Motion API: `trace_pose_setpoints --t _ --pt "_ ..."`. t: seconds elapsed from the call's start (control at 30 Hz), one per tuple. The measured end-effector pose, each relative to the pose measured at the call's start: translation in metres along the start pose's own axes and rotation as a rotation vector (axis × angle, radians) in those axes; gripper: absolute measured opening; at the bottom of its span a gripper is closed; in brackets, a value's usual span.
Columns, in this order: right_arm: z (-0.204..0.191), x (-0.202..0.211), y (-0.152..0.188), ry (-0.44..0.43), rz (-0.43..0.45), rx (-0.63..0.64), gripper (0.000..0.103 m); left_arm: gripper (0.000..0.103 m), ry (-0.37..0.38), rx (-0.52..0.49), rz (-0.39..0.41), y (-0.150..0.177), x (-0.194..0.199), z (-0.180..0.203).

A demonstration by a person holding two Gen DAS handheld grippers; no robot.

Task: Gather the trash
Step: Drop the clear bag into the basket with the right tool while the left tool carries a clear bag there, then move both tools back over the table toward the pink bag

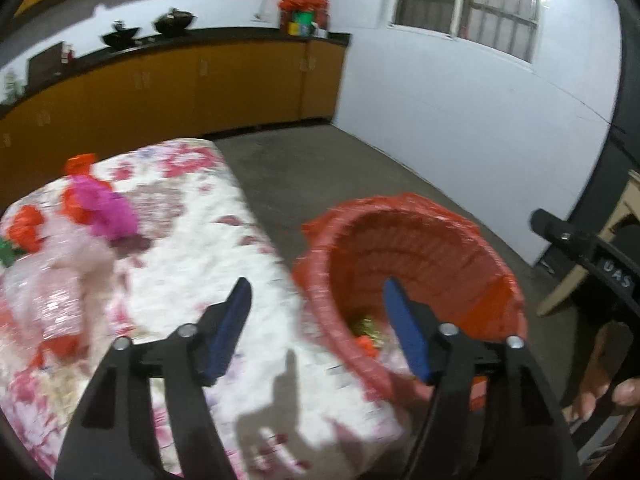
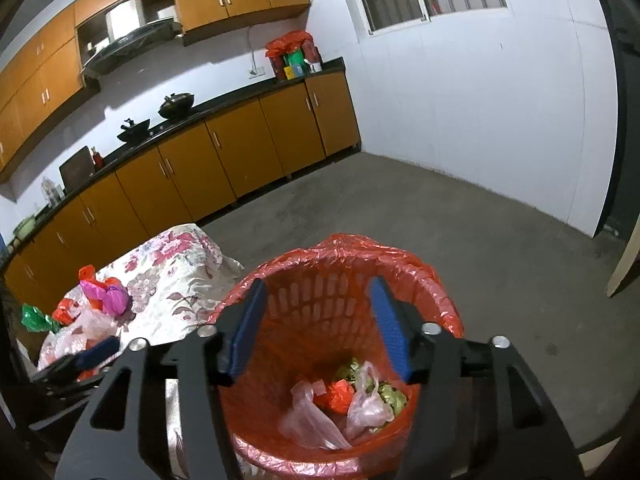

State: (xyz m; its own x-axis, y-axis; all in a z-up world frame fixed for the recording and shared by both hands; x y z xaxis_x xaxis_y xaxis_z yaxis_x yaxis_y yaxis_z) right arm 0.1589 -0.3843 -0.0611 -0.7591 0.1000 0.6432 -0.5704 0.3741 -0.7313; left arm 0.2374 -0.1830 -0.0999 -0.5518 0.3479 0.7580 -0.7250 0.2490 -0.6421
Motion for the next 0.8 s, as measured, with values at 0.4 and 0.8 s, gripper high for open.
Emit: trace_pose_setpoints --t 0.4,0.8 --pt "-0.061 0.004 0.011 -0.064 0.002 0.134 0.068 0.083 -0.193 0.176 0.039 0.036 0.040 -0.092" --pt "-0.122 0.000 0.022 -0.133 -0.018 0.262 0.078 0.083 -0.304 0.288 0.069 0.068 0.072 -0.166"
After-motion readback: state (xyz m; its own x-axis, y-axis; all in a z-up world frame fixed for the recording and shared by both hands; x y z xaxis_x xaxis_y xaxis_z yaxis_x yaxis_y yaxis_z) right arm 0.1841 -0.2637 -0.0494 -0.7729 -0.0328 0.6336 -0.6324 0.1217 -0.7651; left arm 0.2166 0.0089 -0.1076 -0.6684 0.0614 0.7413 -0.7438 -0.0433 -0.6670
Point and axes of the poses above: each gripper's, at about its wrist camera, not at the fingertips, and x roughly against the way its jaws point, z to its right, y to its underside, the point moved 5 cm from there along -x, roughly the way its jaws point, and after that the axes turned 10 degrees about -z, right-handed, at the moved point
